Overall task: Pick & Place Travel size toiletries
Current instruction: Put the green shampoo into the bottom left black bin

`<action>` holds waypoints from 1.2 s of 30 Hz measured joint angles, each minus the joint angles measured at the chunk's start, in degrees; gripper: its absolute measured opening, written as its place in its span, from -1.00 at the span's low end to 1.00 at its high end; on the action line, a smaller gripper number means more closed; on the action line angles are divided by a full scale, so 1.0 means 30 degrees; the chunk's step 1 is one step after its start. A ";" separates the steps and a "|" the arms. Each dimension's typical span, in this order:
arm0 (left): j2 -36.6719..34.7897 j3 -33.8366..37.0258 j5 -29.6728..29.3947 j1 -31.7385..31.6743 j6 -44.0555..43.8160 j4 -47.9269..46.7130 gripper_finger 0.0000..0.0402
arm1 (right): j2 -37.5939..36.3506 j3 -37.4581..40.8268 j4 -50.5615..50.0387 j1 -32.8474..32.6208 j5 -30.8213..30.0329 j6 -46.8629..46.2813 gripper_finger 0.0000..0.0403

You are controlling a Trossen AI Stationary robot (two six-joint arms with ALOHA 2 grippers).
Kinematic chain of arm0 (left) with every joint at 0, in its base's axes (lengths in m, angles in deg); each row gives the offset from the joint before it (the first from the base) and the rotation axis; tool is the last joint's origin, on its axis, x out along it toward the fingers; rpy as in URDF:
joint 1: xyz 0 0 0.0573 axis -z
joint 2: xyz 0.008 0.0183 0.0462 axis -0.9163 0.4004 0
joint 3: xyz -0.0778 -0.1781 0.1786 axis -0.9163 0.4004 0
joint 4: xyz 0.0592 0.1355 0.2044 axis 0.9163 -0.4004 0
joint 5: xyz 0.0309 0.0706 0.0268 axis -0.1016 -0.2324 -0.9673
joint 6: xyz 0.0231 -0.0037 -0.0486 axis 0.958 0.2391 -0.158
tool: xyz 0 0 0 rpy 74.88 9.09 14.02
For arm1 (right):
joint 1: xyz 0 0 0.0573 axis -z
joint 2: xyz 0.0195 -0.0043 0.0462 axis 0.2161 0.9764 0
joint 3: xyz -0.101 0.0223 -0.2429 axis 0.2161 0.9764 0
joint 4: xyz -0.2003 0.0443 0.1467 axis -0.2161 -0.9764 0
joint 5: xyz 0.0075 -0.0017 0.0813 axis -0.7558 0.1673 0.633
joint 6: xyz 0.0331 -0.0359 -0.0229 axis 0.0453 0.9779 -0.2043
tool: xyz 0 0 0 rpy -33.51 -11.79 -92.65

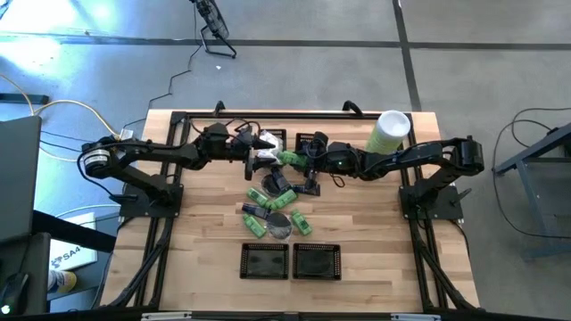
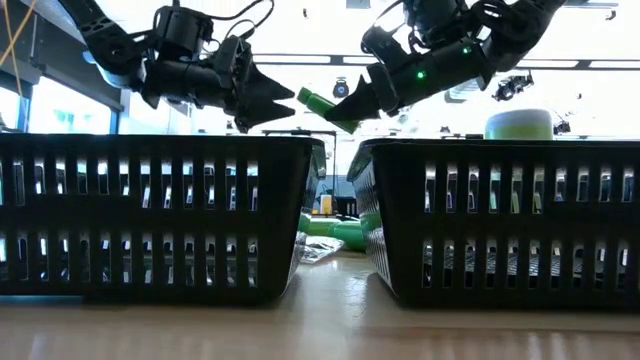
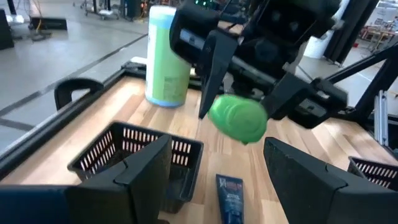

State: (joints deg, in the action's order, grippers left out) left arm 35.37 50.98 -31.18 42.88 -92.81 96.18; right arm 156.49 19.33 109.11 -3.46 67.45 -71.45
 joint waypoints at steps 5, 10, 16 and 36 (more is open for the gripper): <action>0.0699 0.0000 -0.0029 0.0978 0.0589 0.1841 0.25 | 0.0000 0.0000 -0.0008 0.0000 -0.0007 0.0000 -0.14; 0.0753 0.0000 -0.0903 0.1659 0.2202 0.2303 0.25 | 0.0000 0.0000 -0.0005 -0.0011 0.0022 0.0022 -0.14; 0.0750 0.0000 -0.1544 0.1598 0.1892 0.2271 0.25 | 0.0000 0.0000 -0.0026 -0.0004 -0.0040 0.0022 -0.14; 0.0750 0.0000 -0.2604 0.1598 0.0077 0.2286 0.25 | 0.0000 0.0000 0.0053 -0.0007 -0.0016 -0.0044 -0.14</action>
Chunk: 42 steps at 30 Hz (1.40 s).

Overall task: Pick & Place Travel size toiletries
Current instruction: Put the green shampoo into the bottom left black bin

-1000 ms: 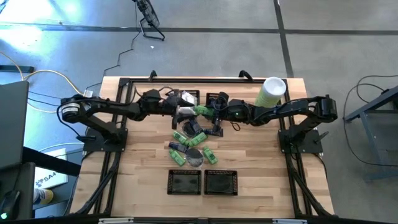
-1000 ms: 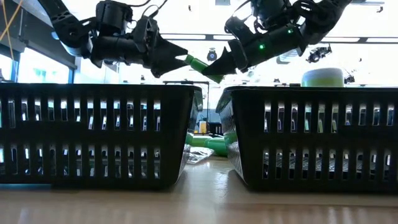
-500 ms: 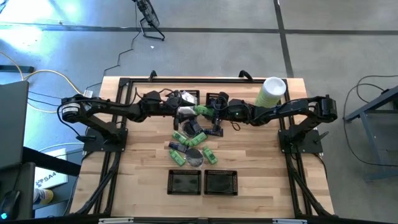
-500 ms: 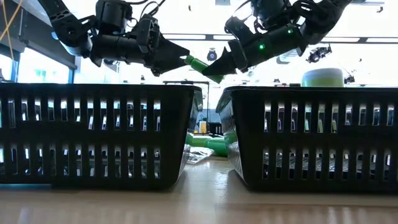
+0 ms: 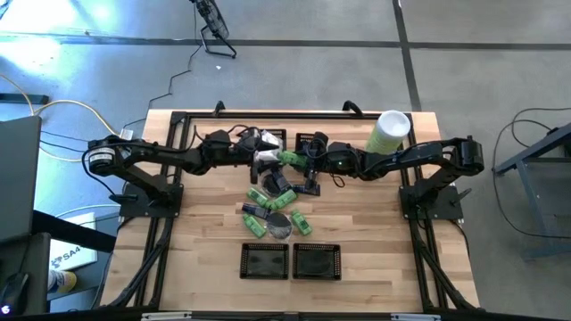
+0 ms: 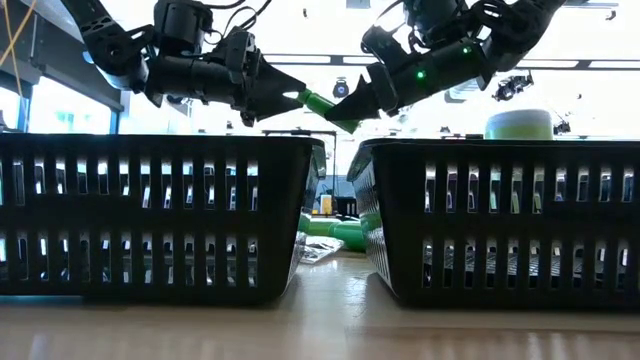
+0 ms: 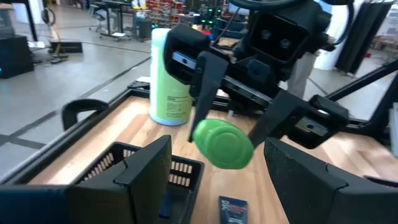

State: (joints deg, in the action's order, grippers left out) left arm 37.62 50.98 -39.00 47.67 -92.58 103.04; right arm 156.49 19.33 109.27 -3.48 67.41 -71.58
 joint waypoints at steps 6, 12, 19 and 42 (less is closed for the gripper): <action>0.0000 0.0000 0.0128 0.0007 -0.0115 -0.0007 0.25 | 0.0000 0.0000 0.0019 0.0000 0.0070 0.0000 -0.14; 0.0745 -0.0116 0.0168 0.0007 -0.0256 0.0606 0.25 | 0.0000 0.0000 0.0019 0.0000 0.0118 0.0000 -0.14; 0.1151 -0.0772 0.0189 0.0004 -0.0473 0.0652 0.25 | 0.0000 0.0000 0.0012 0.0000 0.0125 0.0000 -0.14; 0.1078 -0.0768 0.0506 0.0000 -0.0552 0.0263 0.25 | 0.0000 0.0000 0.0012 0.0007 0.0125 0.0062 -0.14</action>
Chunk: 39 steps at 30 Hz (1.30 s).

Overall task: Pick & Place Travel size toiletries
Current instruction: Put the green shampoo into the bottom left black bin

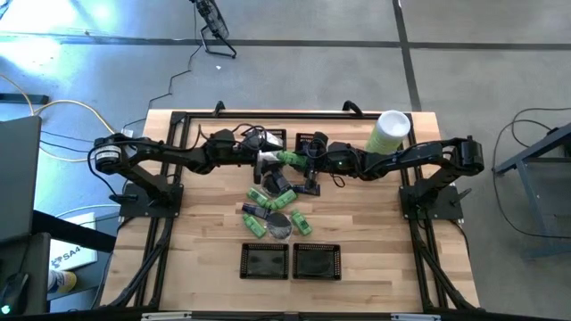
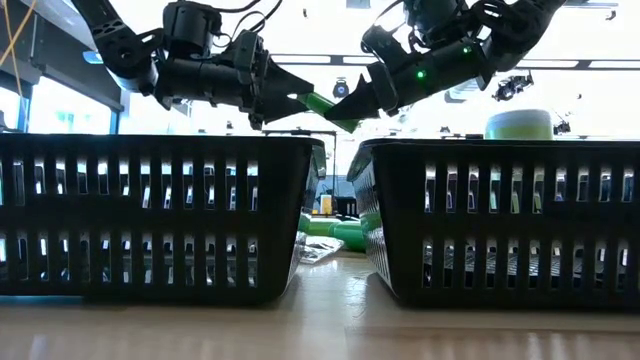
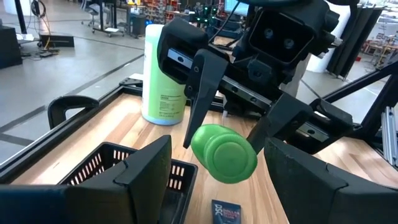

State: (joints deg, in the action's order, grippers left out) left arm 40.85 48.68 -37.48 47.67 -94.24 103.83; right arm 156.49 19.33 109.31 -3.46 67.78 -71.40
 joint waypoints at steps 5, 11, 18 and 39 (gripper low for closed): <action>0.0000 0.0004 0.0000 0.0000 0.0000 0.0295 0.25 | 0.0000 0.0000 0.0000 0.0000 0.0000 0.0004 -0.14; -0.0010 0.0004 0.0204 0.0000 -0.0069 0.0258 0.25 | 0.0000 0.0000 0.0000 0.0000 -0.0007 0.0004 -0.14; -0.0656 0.0011 0.0568 0.0000 -0.0010 -0.0515 0.25 | 0.0000 0.0000 -0.0007 0.0000 -0.0087 0.0004 -0.14; -0.0860 0.0018 0.0437 0.0000 0.0292 -0.1308 0.09 | 0.0000 0.0000 0.0000 0.0000 -0.0153 -0.0062 -0.14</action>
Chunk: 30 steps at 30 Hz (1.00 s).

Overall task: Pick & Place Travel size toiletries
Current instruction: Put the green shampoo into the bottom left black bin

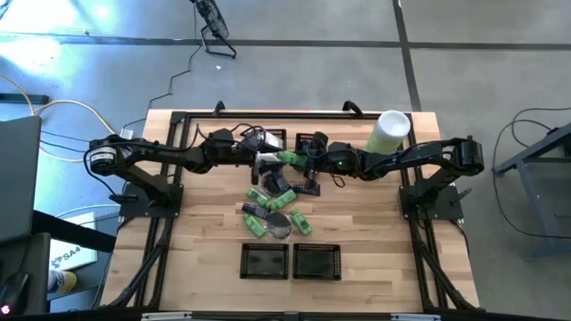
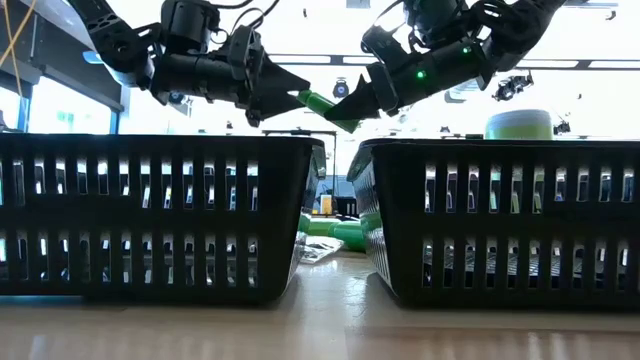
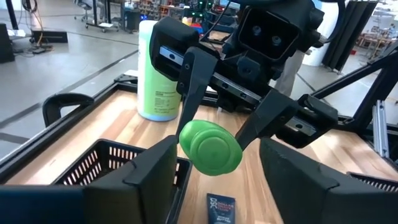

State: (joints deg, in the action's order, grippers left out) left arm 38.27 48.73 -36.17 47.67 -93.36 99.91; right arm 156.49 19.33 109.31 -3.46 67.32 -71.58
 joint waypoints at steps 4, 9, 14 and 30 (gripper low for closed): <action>0.0000 0.0000 0.0000 0.0000 0.0203 0.0019 -0.11 | -0.0002 0.0000 0.0000 -0.0002 0.0000 0.0000 -0.14; 0.0000 0.0000 -0.0010 0.0000 0.0203 0.0018 -0.32 | -0.0003 0.0000 0.0003 -0.0007 0.0035 0.0000 -0.14; 0.0000 0.0000 -0.0049 -0.0007 0.0210 0.0018 -0.46 | -0.0007 0.0000 0.0000 -0.0007 0.0058 -0.0007 -0.14; 0.0000 0.0000 -0.0007 -0.0007 0.0349 0.0010 -0.50 | -0.0007 0.0000 0.0000 -0.0007 0.0124 0.0000 -0.14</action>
State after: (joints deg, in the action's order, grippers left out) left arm 38.27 48.73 -36.19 47.65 -92.32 99.94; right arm 156.47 19.33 109.31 -3.48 67.70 -71.58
